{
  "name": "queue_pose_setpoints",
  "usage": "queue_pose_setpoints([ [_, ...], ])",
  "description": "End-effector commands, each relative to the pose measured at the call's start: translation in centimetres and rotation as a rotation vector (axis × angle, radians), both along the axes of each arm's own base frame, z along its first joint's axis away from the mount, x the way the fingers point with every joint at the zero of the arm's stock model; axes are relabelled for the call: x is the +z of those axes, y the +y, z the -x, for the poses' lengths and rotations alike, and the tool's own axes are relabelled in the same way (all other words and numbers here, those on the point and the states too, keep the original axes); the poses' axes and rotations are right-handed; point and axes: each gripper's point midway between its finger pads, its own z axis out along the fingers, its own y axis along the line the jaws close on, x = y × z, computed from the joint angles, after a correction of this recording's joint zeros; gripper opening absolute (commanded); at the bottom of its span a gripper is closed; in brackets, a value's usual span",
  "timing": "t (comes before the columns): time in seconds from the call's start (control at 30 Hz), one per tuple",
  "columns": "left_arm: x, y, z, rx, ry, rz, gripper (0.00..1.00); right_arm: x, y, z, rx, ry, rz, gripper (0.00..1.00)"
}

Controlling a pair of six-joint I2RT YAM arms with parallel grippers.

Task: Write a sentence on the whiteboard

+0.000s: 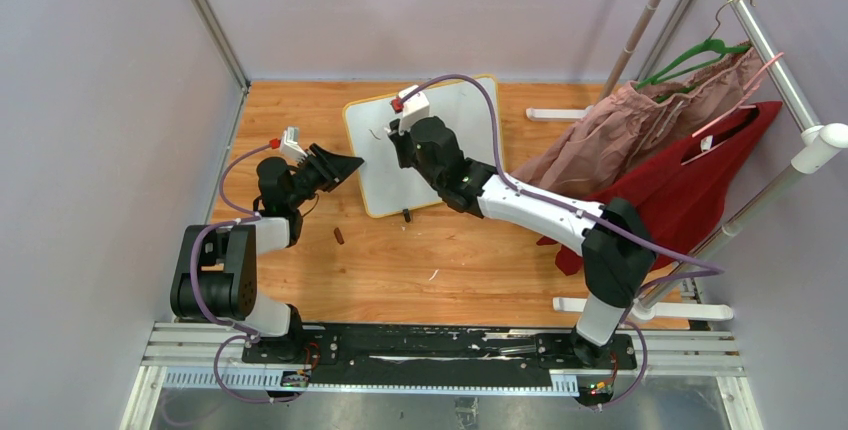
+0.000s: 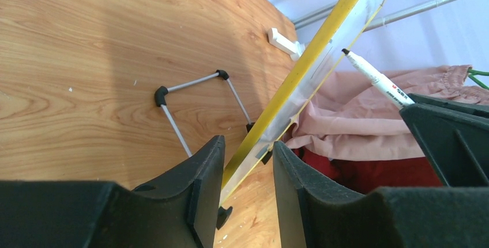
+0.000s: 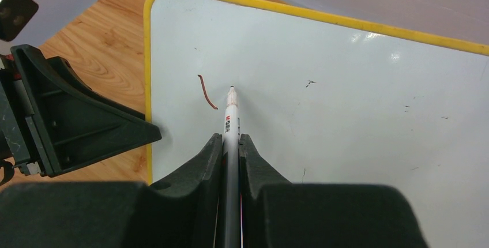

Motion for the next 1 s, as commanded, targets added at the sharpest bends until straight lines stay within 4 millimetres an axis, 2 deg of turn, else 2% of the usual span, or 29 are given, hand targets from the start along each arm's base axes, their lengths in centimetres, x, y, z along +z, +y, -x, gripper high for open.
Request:
queue_pose_setpoints([
  [0.0,2.0,-0.3,-0.3,-0.017,-0.077,-0.001,0.41,0.9,-0.3,-1.0,-0.035,-0.004,-0.018,0.00],
  [0.53,2.4,-0.4,-0.3,-0.020,-0.093,0.011,0.39,-1.0,0.1,-1.0,-0.022,0.035,0.014,0.00],
  [0.97,2.3,-0.4,-0.3,-0.021,-0.090,0.012,0.39,-2.3,0.5,0.0,0.030,0.081,0.018,0.00],
])
